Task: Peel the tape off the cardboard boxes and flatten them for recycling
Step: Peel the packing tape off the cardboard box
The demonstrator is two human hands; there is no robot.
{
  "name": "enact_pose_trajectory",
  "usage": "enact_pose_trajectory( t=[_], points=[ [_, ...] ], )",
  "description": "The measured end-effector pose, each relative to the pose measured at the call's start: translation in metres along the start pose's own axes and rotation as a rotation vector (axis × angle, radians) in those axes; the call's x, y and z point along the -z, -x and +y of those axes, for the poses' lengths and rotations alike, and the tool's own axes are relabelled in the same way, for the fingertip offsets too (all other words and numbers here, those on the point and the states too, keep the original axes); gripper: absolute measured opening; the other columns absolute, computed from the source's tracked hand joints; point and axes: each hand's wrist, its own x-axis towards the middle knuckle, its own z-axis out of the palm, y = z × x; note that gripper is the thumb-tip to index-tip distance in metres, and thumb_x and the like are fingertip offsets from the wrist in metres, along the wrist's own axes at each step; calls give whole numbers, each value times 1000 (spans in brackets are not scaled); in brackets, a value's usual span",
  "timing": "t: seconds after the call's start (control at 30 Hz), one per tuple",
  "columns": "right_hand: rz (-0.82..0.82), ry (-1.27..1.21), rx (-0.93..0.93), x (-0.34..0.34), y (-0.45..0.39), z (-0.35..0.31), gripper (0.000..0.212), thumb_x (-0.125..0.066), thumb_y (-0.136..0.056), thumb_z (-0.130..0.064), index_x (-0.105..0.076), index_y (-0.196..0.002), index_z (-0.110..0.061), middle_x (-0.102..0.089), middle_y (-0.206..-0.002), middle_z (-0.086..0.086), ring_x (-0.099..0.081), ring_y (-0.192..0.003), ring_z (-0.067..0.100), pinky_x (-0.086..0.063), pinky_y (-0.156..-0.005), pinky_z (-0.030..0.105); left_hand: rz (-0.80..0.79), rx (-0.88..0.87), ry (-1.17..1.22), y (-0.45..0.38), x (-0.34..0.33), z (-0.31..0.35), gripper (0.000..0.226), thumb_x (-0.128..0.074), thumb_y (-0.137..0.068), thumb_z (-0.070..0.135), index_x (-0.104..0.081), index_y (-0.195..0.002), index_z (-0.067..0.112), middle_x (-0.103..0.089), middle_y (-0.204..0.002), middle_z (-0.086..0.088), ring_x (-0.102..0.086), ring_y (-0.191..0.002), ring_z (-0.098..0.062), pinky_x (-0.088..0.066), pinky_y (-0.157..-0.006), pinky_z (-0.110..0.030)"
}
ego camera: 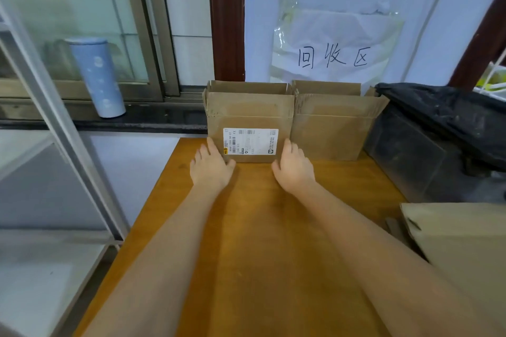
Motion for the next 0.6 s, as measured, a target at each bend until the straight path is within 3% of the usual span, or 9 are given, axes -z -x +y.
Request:
enact_pose_trajectory(
  t=[0.2, 0.33, 0.43, 0.5, 0.6],
  points=[
    [54, -278, -85, -10, -5, -3, 75, -53, -93, -26, -9, -150, -3, -30, -144, 13, -44, -125, 27, -44, -95, 35, 39, 25, 226, -8, -10, -3, 88, -57, -91, 44, -5, -153, 8, -36, -149, -12, -38, -135, -29, -35, -108, -43],
    [28, -452, -88, -5, -5, -9, 60, -61, -87, -21, -36, -139, -8, -45, -128, 7, -49, -118, 23, -44, -93, 32, 108, -16, 278, -4, -5, -9, 77, -64, -87, 44, -28, -148, 12, -47, -141, -8, -47, -129, -27, -39, -105, -42],
    [50, -516, -77, -4, 0, -23, 49, -64, -83, -20, -45, -127, -9, -37, -124, 6, -54, -107, 23, -48, -91, 34, 96, -8, 378, 8, 5, -8, 73, -67, -84, 46, -37, -142, 15, -50, -138, -7, -50, -125, -25, -44, -102, -44],
    [140, -518, -161, 1, 1, -28, 54, -66, -83, -20, -43, -130, -6, -36, -126, 9, -52, -111, 27, -47, -93, 37, 62, 15, 418, 15, 13, -8, 72, -66, -85, 45, -35, -144, 17, -47, -140, -8, -48, -126, -26, -44, -101, -44],
    [103, -468, -249, 12, 2, -26, 79, -68, -84, -23, -24, -145, -3, -29, -140, 14, -37, -129, 31, -38, -104, 40, 15, 11, 433, 18, 25, -8, 71, -65, -87, 40, -32, -147, 20, -39, -145, -9, -45, -129, -28, -43, -104, -44]
  ],
)
